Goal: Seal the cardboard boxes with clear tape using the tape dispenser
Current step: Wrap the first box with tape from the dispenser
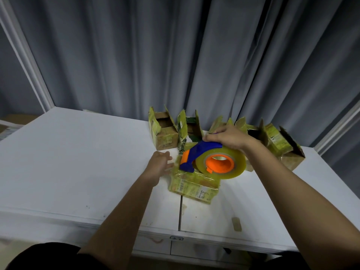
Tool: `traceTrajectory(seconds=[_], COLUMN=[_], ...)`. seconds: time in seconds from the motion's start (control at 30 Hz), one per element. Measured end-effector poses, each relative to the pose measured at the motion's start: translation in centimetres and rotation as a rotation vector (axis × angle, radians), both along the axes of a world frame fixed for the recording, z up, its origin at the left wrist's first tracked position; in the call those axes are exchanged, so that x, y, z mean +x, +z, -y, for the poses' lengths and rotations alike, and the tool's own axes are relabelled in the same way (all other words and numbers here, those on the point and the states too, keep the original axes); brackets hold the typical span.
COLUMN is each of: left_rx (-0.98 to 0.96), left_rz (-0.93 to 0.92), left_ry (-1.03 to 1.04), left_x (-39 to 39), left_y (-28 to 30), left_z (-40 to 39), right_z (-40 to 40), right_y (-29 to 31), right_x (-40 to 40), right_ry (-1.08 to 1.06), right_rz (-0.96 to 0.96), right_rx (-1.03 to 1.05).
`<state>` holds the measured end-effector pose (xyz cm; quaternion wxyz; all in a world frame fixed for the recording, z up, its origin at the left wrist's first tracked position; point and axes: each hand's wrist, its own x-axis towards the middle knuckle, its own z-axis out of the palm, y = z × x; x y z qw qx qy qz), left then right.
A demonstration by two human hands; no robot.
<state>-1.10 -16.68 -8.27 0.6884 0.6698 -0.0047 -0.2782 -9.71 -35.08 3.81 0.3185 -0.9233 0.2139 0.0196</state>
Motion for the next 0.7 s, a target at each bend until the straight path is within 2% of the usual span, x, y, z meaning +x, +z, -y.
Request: traceTrajectory(seconds=[0.2, 0.37, 0.7], left_rx=[0.208, 0.206, 0.089], left_rz=[0.104, 0.108, -0.005], left_ry=[-0.059, -0.103, -0.109], left_x=[1.3, 1.5, 1.3], left_y=[-0.9, -1.9, -4.1], left_z=[-1.4, -2.2, -1.8], right_z=[-0.1, 0.0, -0.6], right_y=[-0.1, -0.5, -0.4], right_x=[-0.2, 0.1, -0.2], right_ry=[-0.005, -0.015, -0.043], right_rz=[0.015, 0.016, 0.007], right_rx=[-0.004, 0.008, 0.006])
